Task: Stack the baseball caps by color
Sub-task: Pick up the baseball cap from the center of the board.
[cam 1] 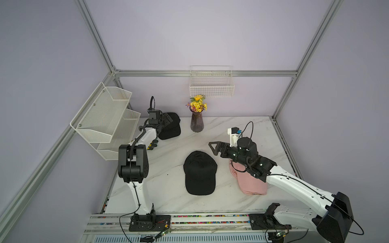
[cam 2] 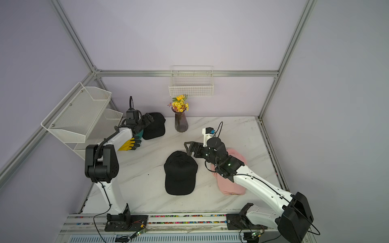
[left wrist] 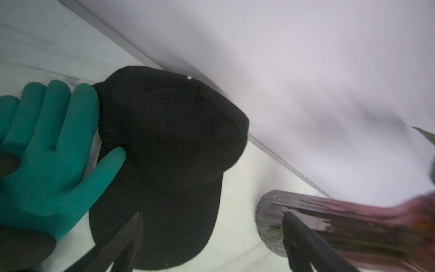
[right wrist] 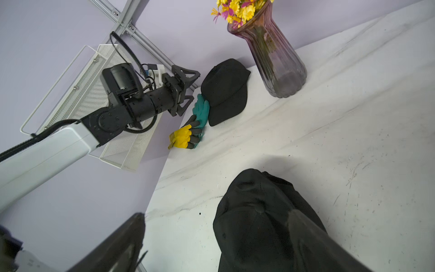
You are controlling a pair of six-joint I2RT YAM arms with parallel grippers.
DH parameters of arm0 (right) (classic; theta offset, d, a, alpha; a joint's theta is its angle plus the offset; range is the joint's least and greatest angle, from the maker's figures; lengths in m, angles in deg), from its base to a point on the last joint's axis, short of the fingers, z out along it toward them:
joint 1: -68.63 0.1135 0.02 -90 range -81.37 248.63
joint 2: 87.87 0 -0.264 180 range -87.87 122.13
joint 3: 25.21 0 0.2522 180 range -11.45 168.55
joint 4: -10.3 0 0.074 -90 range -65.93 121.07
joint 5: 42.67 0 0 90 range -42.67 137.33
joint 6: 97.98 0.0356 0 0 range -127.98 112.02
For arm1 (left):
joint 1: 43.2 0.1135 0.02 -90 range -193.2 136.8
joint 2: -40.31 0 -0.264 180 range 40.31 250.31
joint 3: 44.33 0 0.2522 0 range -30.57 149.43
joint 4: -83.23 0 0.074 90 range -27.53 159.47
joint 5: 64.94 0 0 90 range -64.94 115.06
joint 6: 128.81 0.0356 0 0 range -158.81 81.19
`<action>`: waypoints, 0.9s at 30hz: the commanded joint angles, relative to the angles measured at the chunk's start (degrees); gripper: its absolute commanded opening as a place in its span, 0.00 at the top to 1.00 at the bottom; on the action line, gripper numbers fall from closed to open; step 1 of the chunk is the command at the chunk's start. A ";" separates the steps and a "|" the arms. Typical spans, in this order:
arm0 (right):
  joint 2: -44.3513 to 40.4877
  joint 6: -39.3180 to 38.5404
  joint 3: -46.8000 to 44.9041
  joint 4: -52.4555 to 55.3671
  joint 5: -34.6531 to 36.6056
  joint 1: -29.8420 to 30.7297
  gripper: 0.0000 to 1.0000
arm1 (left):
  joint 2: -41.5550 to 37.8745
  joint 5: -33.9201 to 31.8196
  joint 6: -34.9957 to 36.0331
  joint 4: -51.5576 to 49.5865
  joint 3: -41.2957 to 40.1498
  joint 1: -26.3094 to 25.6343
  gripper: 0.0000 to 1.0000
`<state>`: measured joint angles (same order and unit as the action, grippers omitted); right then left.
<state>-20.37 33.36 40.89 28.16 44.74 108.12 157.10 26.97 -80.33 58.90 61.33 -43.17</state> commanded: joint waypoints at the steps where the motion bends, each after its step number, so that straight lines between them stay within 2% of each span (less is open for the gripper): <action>1: -1.55 3.14 -0.33 2.14 -1.19 -0.46 0.03 | 4.17 0.27 -2.50 -5.36 7.52 1.10 0.07; 7: -0.19 1.77 2.45 4.45 -2.17 -0.83 0.03 | 12.01 0.83 -3.42 -7.90 17.61 3.63 0.08; 12: 2.25 0.32 5.29 5.94 -2.42 -1.05 0.03 | 14.09 3.35 -6.89 -7.29 19.47 6.40 0.09; 16: 3.20 0.42 6.19 5.92 -2.56 -1.12 0.03 | 17.11 5.43 -5.84 -11.36 24.54 7.56 0.13; 21: 3.11 0.12 6.81 6.05 -2.95 -1.24 0.03 | 22.18 12.81 -6.65 -13.91 30.65 8.80 0.32; 25: 1.35 0.37 6.68 6.78 -2.20 -1.30 0.03 | 24.50 15.90 -6.47 -14.98 33.42 9.01 0.36; 27: 0.27 0.58 6.72 7.44 -1.64 -1.31 0.03 | 24.62 15.79 -6.56 -15.08 33.42 9.07 0.42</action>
<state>-17.77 34.35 45.67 34.04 42.40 107.22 181.65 39.87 -86.29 45.83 92.96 -34.69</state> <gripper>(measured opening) 0.972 0.603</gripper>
